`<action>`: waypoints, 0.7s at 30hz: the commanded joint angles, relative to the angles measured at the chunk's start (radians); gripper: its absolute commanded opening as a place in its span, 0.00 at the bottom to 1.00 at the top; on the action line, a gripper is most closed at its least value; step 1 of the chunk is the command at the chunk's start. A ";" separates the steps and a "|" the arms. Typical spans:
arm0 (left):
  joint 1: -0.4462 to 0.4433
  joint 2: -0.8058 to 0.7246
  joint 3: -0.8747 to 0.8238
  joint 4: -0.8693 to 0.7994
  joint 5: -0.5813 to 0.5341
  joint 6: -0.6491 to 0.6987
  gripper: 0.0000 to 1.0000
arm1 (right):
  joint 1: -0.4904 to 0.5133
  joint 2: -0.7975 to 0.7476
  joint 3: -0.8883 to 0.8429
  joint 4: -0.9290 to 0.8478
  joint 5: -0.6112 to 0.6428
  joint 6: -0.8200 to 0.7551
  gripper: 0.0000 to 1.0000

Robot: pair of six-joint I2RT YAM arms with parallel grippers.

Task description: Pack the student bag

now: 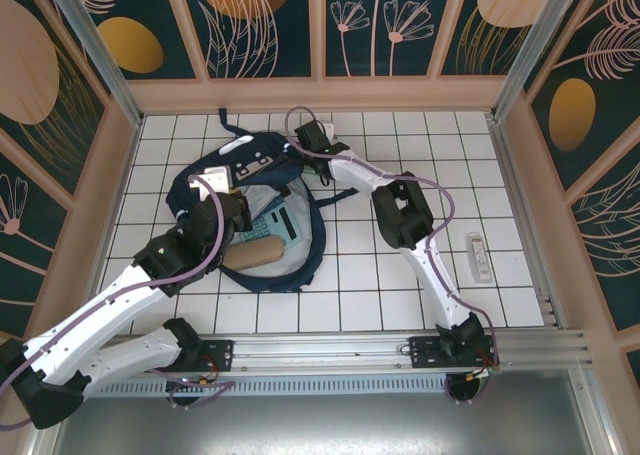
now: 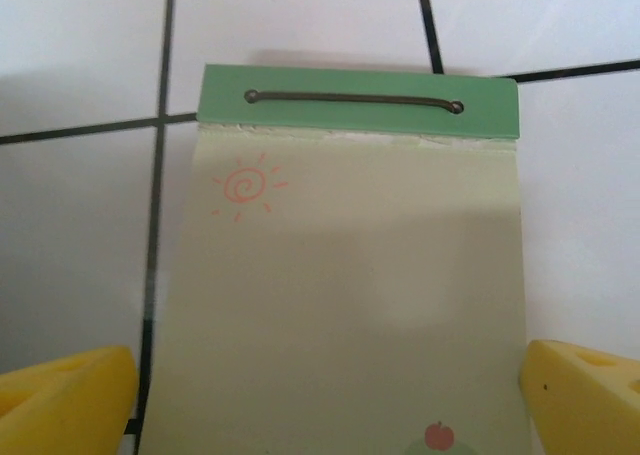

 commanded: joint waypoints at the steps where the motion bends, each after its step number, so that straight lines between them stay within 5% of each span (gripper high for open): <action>1: -0.002 -0.018 0.002 0.064 -0.035 -0.007 0.00 | -0.010 0.013 -0.019 -0.131 0.090 0.023 0.99; 8: -0.003 -0.011 -0.003 0.078 -0.026 -0.007 0.00 | -0.031 -0.184 -0.336 -0.011 0.138 0.015 0.99; 14: -0.003 -0.009 -0.007 0.081 -0.018 -0.010 0.00 | -0.060 -0.359 -0.591 0.101 0.051 -0.014 0.99; 21: -0.003 -0.004 -0.015 0.095 -0.013 -0.010 0.00 | -0.117 -0.397 -0.616 0.095 -0.092 -0.042 0.99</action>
